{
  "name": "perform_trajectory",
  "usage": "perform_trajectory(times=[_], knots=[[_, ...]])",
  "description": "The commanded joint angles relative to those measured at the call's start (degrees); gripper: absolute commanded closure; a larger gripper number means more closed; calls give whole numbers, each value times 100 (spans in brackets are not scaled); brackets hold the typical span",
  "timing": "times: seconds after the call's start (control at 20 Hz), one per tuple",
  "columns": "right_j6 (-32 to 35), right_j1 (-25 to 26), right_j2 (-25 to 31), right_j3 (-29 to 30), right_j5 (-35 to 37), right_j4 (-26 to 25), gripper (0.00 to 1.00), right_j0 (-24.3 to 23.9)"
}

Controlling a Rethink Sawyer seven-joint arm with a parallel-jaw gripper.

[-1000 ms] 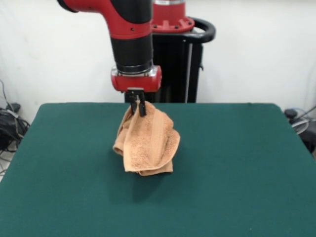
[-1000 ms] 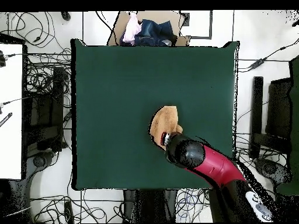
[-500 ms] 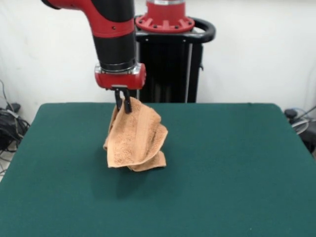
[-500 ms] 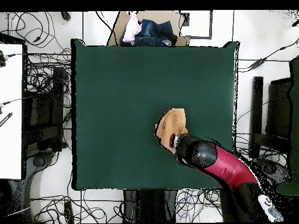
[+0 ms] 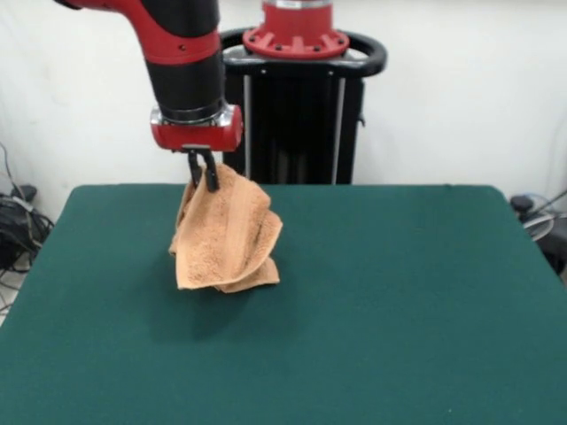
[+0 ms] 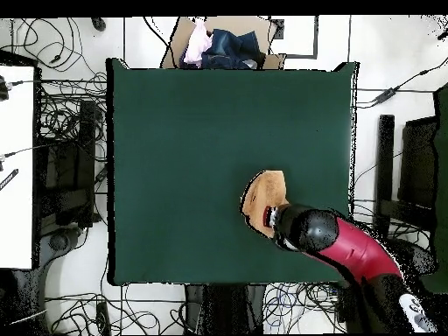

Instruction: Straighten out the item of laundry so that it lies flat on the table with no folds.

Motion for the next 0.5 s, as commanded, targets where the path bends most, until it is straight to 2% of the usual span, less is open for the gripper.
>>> perform_trajectory(times=[0.05,0.3,0.5], knots=[[79,-168,-123,-402,928,-406,100,-24],[91,-259,-238,-576,1275,-721,100,11],[622,-267,-337,-486,1000,-826,100,212]])
